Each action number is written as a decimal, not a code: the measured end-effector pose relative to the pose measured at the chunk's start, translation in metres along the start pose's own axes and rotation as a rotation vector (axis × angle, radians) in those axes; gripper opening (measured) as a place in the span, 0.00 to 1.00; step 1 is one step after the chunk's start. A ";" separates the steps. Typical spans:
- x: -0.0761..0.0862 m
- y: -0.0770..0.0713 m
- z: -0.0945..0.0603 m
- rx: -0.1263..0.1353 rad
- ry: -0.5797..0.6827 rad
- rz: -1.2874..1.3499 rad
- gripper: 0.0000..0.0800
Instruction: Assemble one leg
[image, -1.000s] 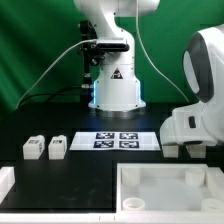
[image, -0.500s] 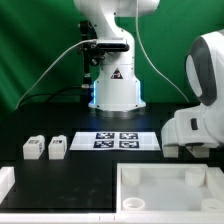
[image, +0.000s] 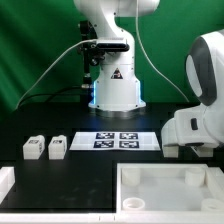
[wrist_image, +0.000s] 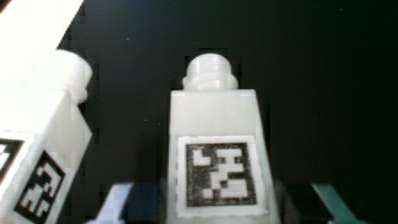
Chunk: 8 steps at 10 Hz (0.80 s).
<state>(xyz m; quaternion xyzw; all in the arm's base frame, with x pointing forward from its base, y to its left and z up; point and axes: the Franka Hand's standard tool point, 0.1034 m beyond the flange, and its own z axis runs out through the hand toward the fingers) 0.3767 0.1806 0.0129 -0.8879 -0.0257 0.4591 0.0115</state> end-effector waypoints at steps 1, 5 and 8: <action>0.000 0.000 0.000 0.000 0.000 0.000 0.36; 0.001 0.001 -0.003 0.000 0.005 -0.009 0.36; -0.016 0.013 -0.078 0.020 0.087 -0.068 0.36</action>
Offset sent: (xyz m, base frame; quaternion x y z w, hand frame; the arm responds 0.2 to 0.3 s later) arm 0.0000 0.0000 0.0000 0.0000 0.0000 0.0000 1.0000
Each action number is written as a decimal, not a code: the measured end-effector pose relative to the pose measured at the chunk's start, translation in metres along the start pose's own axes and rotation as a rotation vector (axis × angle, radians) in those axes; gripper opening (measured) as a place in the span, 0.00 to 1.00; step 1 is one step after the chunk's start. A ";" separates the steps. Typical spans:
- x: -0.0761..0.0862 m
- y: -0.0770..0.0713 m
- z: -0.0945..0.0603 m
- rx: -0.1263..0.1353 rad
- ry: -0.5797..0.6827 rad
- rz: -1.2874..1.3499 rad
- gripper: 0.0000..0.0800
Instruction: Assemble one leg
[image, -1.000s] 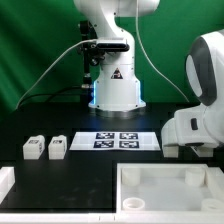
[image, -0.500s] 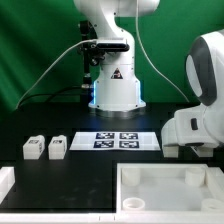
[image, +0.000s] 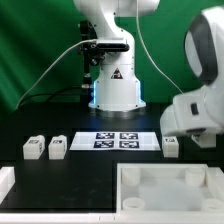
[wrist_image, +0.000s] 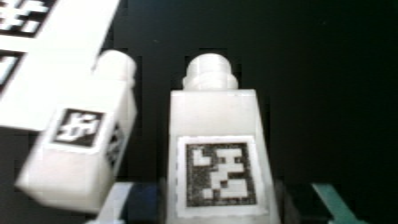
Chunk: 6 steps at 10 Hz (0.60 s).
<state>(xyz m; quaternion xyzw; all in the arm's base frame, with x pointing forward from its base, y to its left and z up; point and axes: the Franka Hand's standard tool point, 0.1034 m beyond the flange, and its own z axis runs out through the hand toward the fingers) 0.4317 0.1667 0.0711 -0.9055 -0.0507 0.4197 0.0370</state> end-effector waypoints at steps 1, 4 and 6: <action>0.000 0.004 -0.026 0.008 0.117 -0.011 0.36; -0.032 0.027 -0.077 0.007 0.408 0.006 0.36; -0.035 0.031 -0.087 -0.003 0.662 0.013 0.36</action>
Offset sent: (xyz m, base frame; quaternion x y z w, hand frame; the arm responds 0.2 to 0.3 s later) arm 0.0197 -0.0405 0.0632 -0.0235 0.1780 0.0064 0.9837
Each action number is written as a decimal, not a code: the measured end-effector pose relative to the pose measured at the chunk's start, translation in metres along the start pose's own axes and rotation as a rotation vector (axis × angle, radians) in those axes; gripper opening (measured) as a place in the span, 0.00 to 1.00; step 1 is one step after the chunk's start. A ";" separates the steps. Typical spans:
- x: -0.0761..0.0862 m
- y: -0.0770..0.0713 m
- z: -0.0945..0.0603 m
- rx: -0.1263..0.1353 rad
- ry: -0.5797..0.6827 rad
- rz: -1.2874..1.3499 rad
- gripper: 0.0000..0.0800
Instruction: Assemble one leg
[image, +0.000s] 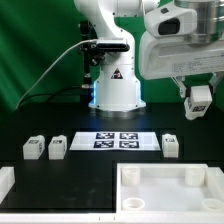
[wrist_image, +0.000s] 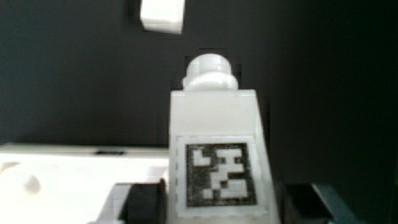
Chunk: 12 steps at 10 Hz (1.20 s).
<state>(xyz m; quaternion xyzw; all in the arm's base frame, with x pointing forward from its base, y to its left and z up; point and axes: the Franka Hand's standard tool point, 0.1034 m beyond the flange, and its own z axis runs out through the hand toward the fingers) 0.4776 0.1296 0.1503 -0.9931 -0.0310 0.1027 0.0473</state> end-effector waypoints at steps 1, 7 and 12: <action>0.000 0.001 0.002 -0.005 0.103 -0.004 0.36; 0.102 0.022 -0.027 -0.015 0.653 -0.107 0.36; 0.105 0.017 -0.010 -0.004 0.763 -0.100 0.36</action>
Offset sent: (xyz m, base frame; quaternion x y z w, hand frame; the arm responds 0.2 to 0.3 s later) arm 0.1000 -0.0407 0.0165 -0.0444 0.2878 -0.1151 0.9497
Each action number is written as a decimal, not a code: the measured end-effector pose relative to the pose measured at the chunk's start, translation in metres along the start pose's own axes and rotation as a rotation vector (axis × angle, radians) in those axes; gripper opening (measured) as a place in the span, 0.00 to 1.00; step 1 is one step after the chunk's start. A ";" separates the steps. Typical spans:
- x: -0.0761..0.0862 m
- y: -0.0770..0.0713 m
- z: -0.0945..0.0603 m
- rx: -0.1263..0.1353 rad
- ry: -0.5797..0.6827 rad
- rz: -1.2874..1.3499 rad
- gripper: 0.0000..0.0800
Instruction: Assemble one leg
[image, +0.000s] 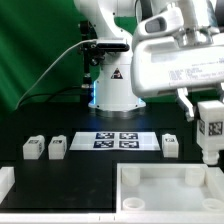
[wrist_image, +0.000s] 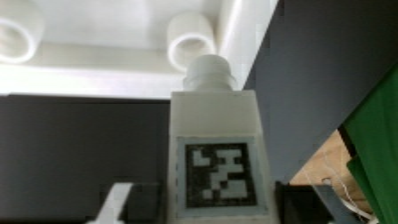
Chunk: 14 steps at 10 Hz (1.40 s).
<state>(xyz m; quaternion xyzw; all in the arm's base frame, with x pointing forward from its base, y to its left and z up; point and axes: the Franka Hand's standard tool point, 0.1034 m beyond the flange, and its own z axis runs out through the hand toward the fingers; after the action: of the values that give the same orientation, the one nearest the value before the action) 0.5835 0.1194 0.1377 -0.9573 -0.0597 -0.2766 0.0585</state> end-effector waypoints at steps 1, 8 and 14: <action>0.003 -0.004 0.011 0.003 -0.002 0.002 0.36; 0.021 0.010 0.053 -0.004 0.013 0.003 0.36; 0.007 0.013 0.056 -0.010 0.027 -0.011 0.37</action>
Offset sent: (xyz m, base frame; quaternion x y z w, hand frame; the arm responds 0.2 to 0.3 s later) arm 0.0365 -0.0098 -0.0201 -0.0256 0.0218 -0.0057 0.9994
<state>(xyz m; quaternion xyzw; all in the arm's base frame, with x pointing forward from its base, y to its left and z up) 0.6202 0.1157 0.0935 -0.9534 -0.0627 -0.2902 0.0530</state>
